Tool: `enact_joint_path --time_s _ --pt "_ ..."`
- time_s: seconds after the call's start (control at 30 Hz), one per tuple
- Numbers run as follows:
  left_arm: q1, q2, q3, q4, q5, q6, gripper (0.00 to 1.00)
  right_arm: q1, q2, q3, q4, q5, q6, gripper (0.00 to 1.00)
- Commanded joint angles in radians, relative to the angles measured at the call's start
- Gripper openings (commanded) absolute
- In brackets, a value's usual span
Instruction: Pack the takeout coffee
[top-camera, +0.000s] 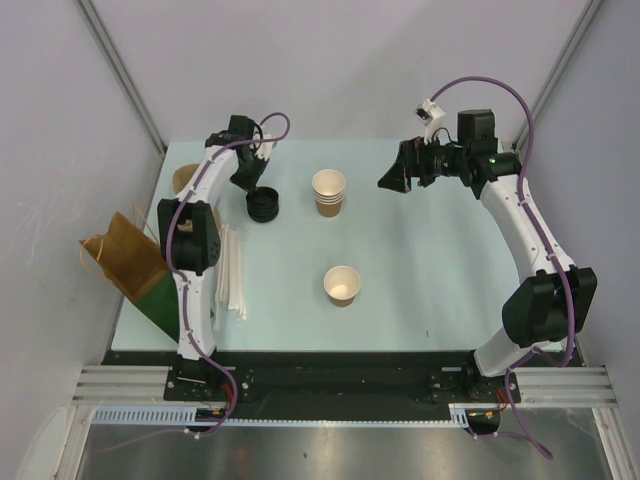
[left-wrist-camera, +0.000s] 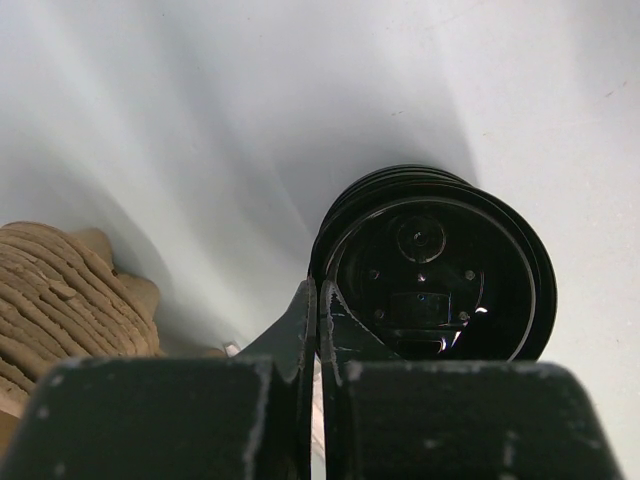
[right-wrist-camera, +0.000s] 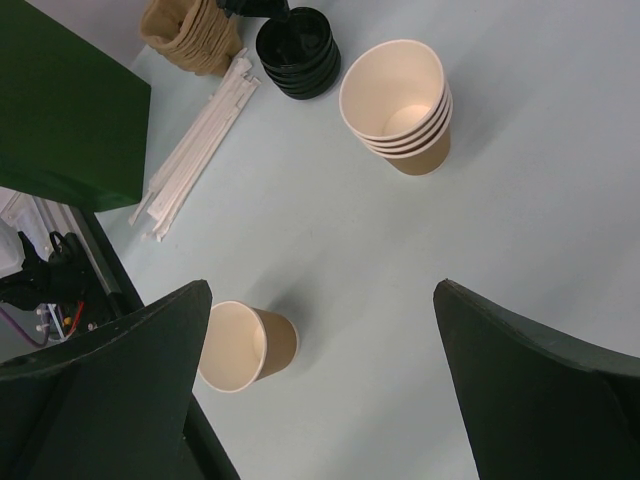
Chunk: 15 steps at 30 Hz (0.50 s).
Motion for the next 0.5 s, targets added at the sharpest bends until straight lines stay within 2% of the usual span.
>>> enact_joint_path --time_s 0.0,0.47 --pt "-0.001 -0.038 0.019 0.008 0.002 0.001 0.0 -0.005 -0.005 0.043 0.032 -0.017 0.008 1.0" --pt "-0.004 -0.164 0.076 -0.052 0.049 -0.016 0.0 -0.005 -0.011 0.054 0.035 -0.028 0.015 1.0"
